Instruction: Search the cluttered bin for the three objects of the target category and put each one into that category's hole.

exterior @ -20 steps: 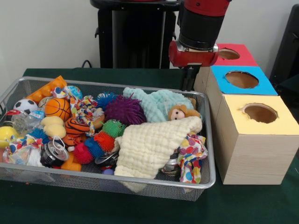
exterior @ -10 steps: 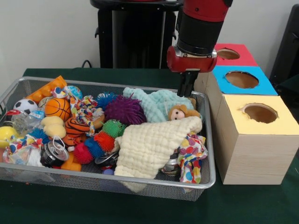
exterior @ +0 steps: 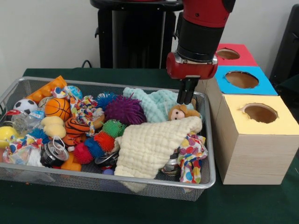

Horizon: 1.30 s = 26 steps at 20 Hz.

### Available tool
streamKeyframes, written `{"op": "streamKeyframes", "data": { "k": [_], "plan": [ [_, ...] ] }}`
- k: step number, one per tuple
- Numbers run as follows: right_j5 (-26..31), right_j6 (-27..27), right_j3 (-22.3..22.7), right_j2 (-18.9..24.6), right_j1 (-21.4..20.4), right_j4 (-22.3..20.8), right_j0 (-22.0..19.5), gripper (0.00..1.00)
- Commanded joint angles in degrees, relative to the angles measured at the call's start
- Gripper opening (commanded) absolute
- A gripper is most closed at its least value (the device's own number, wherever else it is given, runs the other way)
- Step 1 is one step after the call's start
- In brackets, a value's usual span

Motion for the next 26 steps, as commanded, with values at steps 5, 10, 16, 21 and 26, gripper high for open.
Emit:
{"op": "streamKeyframes", "data": {
  "k": [5,10,16,21,26],
  "plan": [
    [0.77,5.54,-3.16,4.1,2.37,1.22,-3.07,0.0],
    [0.14,3.8,-2.53,6.23,2.36,1.13,-5.27,1.0],
    [1.13,5.81,-3.19,4.26,2.4,0.1,-4.1,1.0],
    [1.65,6.75,-3.11,4.14,3.3,0.48,-3.61,1.0],
    [1.16,9.35,-0.87,4.41,3.76,2.0,-2.43,1.0]
  ]
}}
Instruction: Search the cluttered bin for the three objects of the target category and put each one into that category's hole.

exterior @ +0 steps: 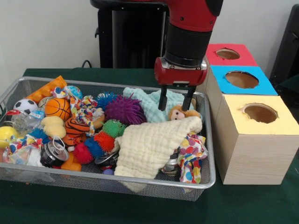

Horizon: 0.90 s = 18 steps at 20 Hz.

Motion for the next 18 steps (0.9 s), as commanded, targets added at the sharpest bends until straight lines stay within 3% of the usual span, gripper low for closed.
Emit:
{"op": "streamKeyframes", "data": {
  "k": [1,6,18],
  "plan": [
    [1.04,10.58,2.02,2.89,2.67,2.63,1.79,1.0],
    [0.46,12.39,3.01,1.97,2.54,3.31,3.53,1.0],
    [-7.07,8.95,1.23,3.8,8.75,1.59,-0.03,1.0]
  ]
}}
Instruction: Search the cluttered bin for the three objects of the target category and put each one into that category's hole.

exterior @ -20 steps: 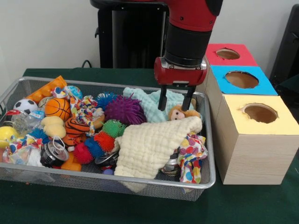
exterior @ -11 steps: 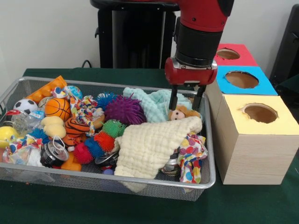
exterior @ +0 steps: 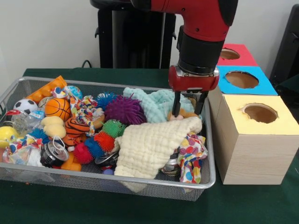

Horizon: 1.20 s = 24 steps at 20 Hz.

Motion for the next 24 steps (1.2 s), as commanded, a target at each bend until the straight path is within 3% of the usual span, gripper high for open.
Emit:
{"op": "streamKeyframes", "data": {
  "k": [1,10,11,20,24],
  "plan": [
    [-5.16,8.65,0.49,3.57,6.46,0.67,-2.54,1.0],
    [-6.19,7.58,-1.17,3.34,9.18,0.86,-2.78,1.0],
    [-5.22,7.66,-0.92,3.78,9.28,1.65,-2.99,0.0],
    [-2.27,7.87,-1.34,3.45,9.01,3.25,-2.11,0.0],
    [-0.57,7.97,-0.89,2.17,6.52,3.39,-0.94,0.0]
  ]
}}
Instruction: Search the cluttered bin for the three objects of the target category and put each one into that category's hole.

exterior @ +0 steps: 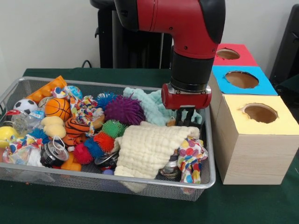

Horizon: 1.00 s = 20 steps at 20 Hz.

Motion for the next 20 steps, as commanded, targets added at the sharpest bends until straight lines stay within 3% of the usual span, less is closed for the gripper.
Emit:
{"op": "streamKeyframes", "data": {
  "k": [1,7,20],
  "plan": [
    [8.88,7.8,0.69,1.47,0.85,1.81,1.24,0.0],
    [13.83,7.99,1.71,-1.07,-6.25,1.78,3.4,0.0],
    [16.19,8.03,3.3,-1.31,-11.0,1.33,3.59,0.0]
  ]
}}
